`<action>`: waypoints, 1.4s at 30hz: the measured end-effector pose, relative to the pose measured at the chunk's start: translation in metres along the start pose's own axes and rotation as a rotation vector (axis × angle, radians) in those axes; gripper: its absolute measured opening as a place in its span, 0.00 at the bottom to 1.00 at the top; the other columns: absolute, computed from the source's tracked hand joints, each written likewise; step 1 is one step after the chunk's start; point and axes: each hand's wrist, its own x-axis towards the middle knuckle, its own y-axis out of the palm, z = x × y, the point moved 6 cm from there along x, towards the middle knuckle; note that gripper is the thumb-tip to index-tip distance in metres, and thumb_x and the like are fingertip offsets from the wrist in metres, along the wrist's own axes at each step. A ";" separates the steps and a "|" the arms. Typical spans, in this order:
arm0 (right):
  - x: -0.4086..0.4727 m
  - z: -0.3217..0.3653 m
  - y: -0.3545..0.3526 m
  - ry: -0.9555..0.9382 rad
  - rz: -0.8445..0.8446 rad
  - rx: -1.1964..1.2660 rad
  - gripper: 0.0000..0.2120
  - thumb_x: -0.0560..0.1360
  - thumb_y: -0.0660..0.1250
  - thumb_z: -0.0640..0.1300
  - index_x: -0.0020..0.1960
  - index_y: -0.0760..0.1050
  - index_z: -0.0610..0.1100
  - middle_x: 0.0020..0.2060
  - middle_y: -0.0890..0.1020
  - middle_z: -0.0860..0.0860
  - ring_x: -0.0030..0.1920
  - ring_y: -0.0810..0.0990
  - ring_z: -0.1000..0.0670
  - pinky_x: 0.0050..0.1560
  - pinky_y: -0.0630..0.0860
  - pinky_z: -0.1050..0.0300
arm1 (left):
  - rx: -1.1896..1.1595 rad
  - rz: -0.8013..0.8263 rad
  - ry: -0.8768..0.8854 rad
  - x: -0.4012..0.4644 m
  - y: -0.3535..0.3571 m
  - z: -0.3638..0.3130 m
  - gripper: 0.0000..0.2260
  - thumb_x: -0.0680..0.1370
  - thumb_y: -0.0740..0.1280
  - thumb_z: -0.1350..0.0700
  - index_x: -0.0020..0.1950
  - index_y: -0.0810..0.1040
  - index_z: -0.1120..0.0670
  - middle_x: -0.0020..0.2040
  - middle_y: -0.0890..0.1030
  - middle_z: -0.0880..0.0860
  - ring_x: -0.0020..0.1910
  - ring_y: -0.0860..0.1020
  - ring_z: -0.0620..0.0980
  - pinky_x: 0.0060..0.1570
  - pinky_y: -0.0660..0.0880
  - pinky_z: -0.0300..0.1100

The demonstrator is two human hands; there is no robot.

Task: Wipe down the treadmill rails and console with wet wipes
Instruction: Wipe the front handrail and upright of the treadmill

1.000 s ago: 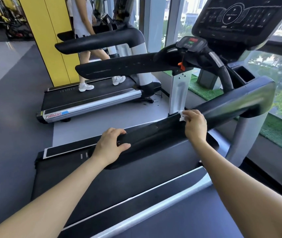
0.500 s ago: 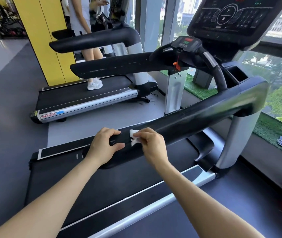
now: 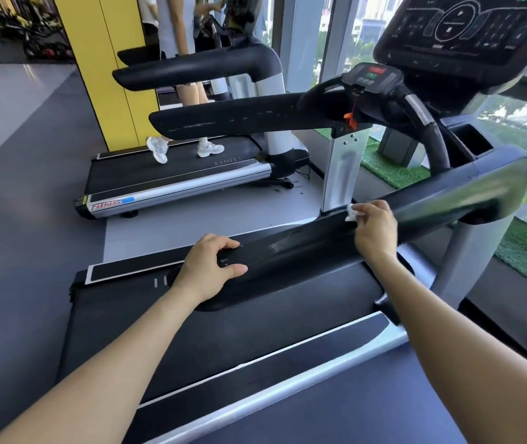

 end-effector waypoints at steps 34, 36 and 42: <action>-0.077 0.082 0.031 -0.164 0.108 -0.013 0.13 0.70 0.63 0.28 0.49 0.81 0.38 0.47 0.78 0.43 0.51 0.76 0.40 0.44 0.69 0.55 | 0.081 -0.134 -0.022 -0.036 -0.043 0.042 0.18 0.69 0.76 0.54 0.58 0.80 0.52 0.48 0.73 0.47 0.54 0.73 0.51 0.56 0.69 0.43; -0.083 0.085 0.030 -0.112 0.071 -0.004 0.12 0.72 0.62 0.28 0.48 0.81 0.37 0.46 0.77 0.43 0.50 0.75 0.40 0.42 0.63 0.58 | 0.072 -0.141 -0.026 -0.036 -0.043 0.041 0.18 0.70 0.76 0.54 0.58 0.80 0.52 0.49 0.74 0.48 0.55 0.73 0.51 0.57 0.69 0.43; -0.159 0.163 0.089 -0.378 0.261 0.085 0.09 0.73 0.64 0.32 0.49 0.81 0.36 0.44 0.78 0.42 0.48 0.74 0.41 0.41 0.65 0.55 | 0.068 -0.137 -0.034 -0.037 -0.043 0.040 0.17 0.70 0.75 0.55 0.58 0.80 0.52 0.49 0.74 0.48 0.55 0.73 0.52 0.56 0.69 0.43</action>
